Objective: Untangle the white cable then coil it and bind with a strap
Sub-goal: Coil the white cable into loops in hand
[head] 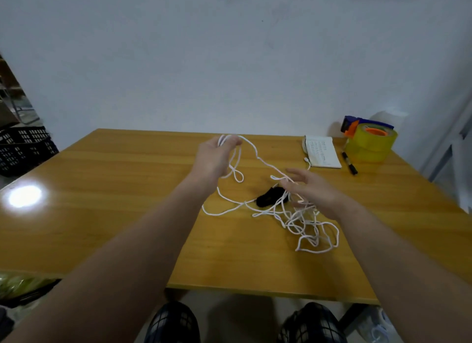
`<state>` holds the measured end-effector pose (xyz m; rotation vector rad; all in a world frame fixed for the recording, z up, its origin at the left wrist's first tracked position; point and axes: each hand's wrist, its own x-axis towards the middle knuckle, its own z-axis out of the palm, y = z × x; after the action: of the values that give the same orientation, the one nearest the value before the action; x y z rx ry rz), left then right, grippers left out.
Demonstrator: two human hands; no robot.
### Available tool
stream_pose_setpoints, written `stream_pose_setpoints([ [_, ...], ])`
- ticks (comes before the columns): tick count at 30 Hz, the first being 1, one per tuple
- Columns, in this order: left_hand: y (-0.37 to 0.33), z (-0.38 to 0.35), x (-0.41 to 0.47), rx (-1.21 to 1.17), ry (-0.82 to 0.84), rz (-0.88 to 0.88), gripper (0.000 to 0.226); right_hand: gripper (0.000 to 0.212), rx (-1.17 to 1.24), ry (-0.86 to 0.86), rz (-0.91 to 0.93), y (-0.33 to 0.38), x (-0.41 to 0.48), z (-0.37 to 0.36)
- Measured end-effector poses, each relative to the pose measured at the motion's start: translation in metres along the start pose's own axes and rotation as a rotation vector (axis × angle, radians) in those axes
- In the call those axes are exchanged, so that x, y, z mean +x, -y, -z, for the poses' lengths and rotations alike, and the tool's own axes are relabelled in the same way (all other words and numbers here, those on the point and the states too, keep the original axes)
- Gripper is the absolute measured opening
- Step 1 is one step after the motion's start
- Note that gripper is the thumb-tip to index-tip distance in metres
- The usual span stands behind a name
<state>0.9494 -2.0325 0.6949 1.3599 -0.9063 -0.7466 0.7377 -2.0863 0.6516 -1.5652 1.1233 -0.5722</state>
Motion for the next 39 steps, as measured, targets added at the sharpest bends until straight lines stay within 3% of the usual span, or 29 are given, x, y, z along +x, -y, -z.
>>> stream_pose_setpoints([
  [3,0.0,0.001,-0.001,0.103,0.098,0.002,0.015,0.058,0.365,0.095,0.036,0.006,-0.004,0.016],
  [5,-0.002,-0.001,0.001,0.156,0.085,-0.014,0.019,0.045,0.489,0.025,0.066,0.015,-0.01,0.025],
  [7,-0.004,-0.005,0.0,0.178,0.112,-0.034,0.016,0.026,0.162,-0.227,0.166,0.023,-0.013,0.025],
  [9,-0.005,-0.014,-0.004,0.18,0.218,-0.048,0.02,0.021,-0.141,-0.387,0.329,0.035,-0.016,0.012],
  [13,-0.006,-0.035,-0.016,0.113,0.375,0.005,0.036,0.04,-0.125,-0.157,0.419,0.054,-0.019,-0.027],
  [18,-0.009,-0.019,-0.014,-0.225,0.592,0.328,0.056,0.024,-0.005,-0.164,0.409,0.046,-0.011,-0.032],
  [22,-0.018,-0.019,-0.016,-0.349,0.75,0.41,0.065,0.025,0.233,0.123,0.294,0.049,-0.012,-0.032],
  [24,-0.022,-0.02,-0.014,-0.313,0.703,0.392,0.061,0.037,0.241,0.111,0.324,0.05,-0.012,-0.033],
  [27,-0.02,-0.019,-0.01,-0.163,0.472,0.27,0.046,0.045,0.151,-0.026,0.345,0.049,-0.007,-0.03],
  [32,-0.011,-0.023,-0.006,-0.088,0.166,0.205,0.036,0.046,0.135,0.043,0.27,0.045,0.0,-0.037],
  [34,-0.013,-0.028,-0.008,-0.159,0.147,0.244,0.026,0.045,0.223,0.044,0.274,0.046,0.003,-0.038],
  [36,-0.012,-0.033,-0.008,-0.171,0.157,0.25,0.044,0.048,0.347,0.032,0.255,0.049,0.005,-0.038],
  [39,-0.008,-0.033,-0.008,-0.188,0.288,0.168,0.032,0.053,0.706,0.073,0.164,0.049,0.009,-0.034],
])
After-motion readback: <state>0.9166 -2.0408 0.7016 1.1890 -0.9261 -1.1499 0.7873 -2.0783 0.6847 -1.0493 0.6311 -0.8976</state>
